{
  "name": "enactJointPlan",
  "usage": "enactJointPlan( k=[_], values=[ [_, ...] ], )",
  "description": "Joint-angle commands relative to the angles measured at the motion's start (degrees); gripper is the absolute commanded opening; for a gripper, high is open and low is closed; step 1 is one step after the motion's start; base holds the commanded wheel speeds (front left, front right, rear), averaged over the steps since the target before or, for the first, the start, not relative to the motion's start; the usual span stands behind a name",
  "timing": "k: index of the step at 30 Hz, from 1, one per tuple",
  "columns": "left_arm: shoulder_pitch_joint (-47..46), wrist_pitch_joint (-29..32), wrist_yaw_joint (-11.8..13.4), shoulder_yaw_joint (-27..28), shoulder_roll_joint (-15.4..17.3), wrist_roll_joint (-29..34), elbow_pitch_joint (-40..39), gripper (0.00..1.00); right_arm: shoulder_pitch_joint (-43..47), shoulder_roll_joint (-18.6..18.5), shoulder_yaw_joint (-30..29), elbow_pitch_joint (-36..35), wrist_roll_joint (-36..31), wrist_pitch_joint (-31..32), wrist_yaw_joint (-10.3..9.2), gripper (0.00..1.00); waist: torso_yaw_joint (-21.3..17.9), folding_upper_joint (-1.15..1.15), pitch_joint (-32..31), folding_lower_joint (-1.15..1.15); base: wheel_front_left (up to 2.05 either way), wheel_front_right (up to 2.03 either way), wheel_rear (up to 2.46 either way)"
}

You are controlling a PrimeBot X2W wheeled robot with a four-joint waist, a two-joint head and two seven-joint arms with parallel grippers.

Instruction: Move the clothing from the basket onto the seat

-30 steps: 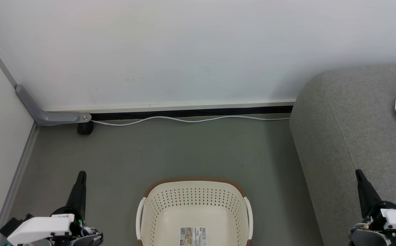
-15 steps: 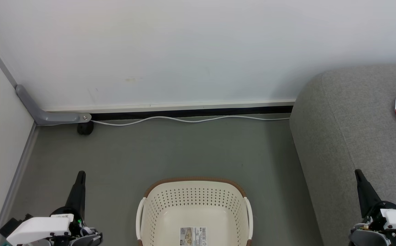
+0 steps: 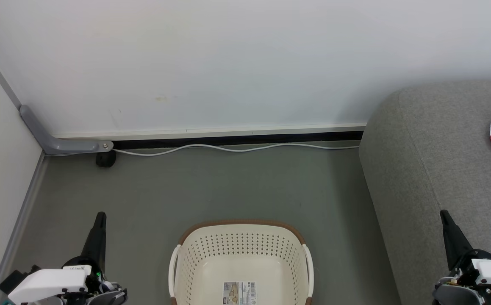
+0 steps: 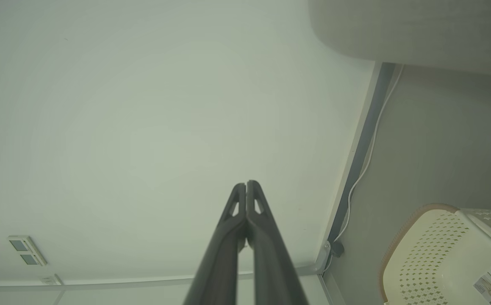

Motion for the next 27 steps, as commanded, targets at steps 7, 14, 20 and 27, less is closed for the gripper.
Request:
enactJointPlan(
  k=[7, 14, 20, 27],
  values=[
    [-3.2, 0.2, -0.5, 1.9, 0.6, 0.1, -1.3, 0.0, -2.3, -0.6, 0.9, -1.7, 0.1, 0.4, 0.09, 0.0, 0.0, 0.0, 0.0, 0.0, 0.0, 0.0, 0.0],
    [-3.2, 0.3, -0.5, 2.0, 0.6, 0.1, -1.3, 0.0, -2.3, -0.5, 0.9, -1.7, 0.1, 0.4, 0.09, 0.0, 0.0, 0.0, 0.0, 0.0, 0.0, 0.0, 0.0],
    [-3.2, 0.3, -0.5, 2.0, 0.5, 0.1, -1.3, 0.0, -2.3, -0.5, 0.9, -1.7, 0.1, 0.4, 0.09, 0.0, 0.0, 0.0, 0.0, 0.0, 0.0, 0.0, 0.0],
    [-3.2, 0.3, -0.5, 2.0, 0.5, 0.1, -1.3, 0.0, -2.3, -0.5, 0.9, -1.7, 0.1, 0.4, 0.09, 0.0, 0.0, 0.0, 0.0, 0.0, 0.0, 0.0, 0.0]
  ],
)
